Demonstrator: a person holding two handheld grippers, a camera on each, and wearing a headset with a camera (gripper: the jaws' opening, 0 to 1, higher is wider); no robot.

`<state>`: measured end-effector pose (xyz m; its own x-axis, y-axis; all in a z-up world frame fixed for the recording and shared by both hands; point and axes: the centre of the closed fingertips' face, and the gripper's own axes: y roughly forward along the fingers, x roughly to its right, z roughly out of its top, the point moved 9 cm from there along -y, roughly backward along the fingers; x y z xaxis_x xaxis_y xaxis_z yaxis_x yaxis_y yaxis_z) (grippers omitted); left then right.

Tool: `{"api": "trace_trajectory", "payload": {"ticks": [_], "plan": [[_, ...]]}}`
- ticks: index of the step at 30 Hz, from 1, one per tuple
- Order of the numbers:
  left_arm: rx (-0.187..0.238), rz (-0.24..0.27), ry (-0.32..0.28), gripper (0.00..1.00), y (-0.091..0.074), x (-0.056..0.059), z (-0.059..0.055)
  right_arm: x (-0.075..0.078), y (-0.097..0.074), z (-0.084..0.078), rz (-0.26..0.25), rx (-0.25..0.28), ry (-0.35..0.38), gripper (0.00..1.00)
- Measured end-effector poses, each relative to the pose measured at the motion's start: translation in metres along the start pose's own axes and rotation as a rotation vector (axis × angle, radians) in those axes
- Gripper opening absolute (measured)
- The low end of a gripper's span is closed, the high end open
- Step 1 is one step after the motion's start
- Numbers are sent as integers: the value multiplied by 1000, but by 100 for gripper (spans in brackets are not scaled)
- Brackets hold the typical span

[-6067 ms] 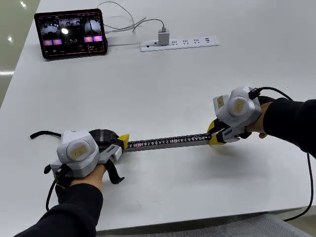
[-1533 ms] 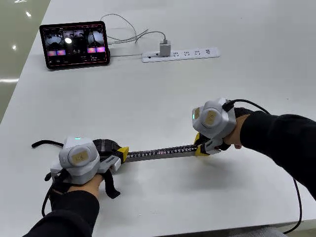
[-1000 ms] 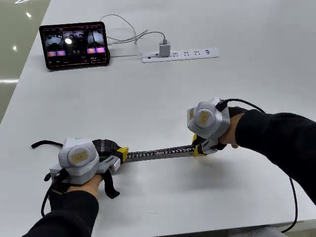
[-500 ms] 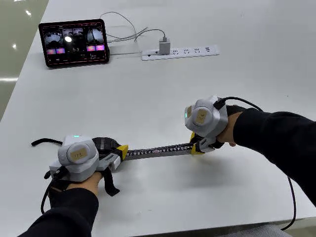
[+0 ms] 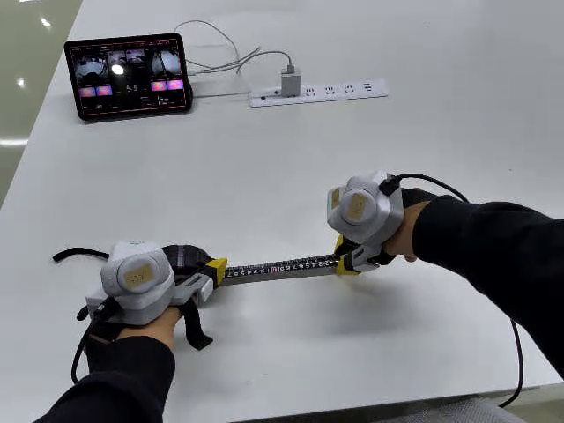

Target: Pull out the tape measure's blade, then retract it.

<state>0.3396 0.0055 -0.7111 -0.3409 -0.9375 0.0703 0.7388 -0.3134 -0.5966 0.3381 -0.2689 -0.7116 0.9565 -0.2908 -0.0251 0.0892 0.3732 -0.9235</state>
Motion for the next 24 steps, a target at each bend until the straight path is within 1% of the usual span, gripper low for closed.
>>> {"api": "trace_trajectory", "payload": {"ticks": [3,11,24], "plan": [[-3,0,0,65,0,0,0,1,1,1,5,3,6,9],[-4,0,-1,65,1,-1,0,2,2,5,14,-10,-14,9],[-6,0,-1,65,0,0,1,1,3,7,15,-4,-7,9]]}}
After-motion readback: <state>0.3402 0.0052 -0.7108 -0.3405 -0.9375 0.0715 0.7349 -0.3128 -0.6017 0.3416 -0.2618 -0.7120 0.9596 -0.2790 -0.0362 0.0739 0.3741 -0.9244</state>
